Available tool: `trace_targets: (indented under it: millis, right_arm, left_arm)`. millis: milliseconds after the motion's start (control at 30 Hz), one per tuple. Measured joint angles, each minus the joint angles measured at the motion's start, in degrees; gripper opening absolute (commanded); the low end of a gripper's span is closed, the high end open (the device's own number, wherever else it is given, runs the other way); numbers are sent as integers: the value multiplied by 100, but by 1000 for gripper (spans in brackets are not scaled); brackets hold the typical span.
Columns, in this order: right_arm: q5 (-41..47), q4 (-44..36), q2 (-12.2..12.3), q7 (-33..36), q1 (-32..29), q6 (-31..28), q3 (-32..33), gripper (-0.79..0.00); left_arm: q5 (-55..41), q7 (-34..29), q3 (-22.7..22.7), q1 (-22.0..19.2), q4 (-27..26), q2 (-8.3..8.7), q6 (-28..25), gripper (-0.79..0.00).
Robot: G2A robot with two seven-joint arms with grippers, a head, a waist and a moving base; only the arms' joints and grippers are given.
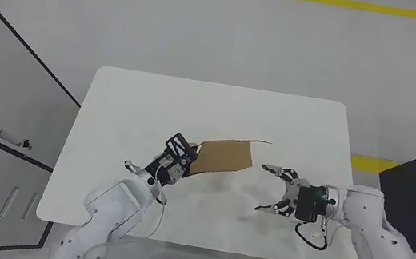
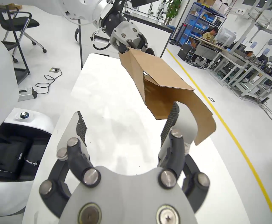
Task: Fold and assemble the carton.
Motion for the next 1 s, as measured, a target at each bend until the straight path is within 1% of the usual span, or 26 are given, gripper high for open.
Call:
trace_targets:
  millis: [67, 133, 200, 233, 367, 500, 633, 1000]
  right_arm:
    - [-58, 33, 60, -88, 53, 88, -84, -132]
    - [-94, 65, 105, -175, 98, 175, -151, -182]
    - [-105, 110, 147, -287, 144, 287, -222, -249]
    - [-97, 134, 162, -332, 163, 331, -251, -268]
    - [-54, 229, 218, -475, 270, 476, -376, -302]
    - [-8, 292, 253, -513, 376, 515, -500, -305]
    - [94, 407, 270, -504, 494, 506, -628, -357]
    - [300, 601, 265, -554, 785, 558, -936, -397]
  left_arm:
    - [32, 33, 28, -6, -18, 7, 16, -785]
    - [85, 60, 59, -8, -25, 13, 29, -785]
    - [119, 76, 93, -5, -32, 19, 58, -785]
    - [135, 79, 110, -4, -37, 21, 69, -785]
    - [397, 73, 215, -24, -78, 39, 75, -785]
    - [495, 69, 322, -27, -117, 44, 142, -785]
    - [532, 75, 399, -38, -159, 49, 197, -785]
    - [602, 67, 531, 11, -265, 81, 198, -785]
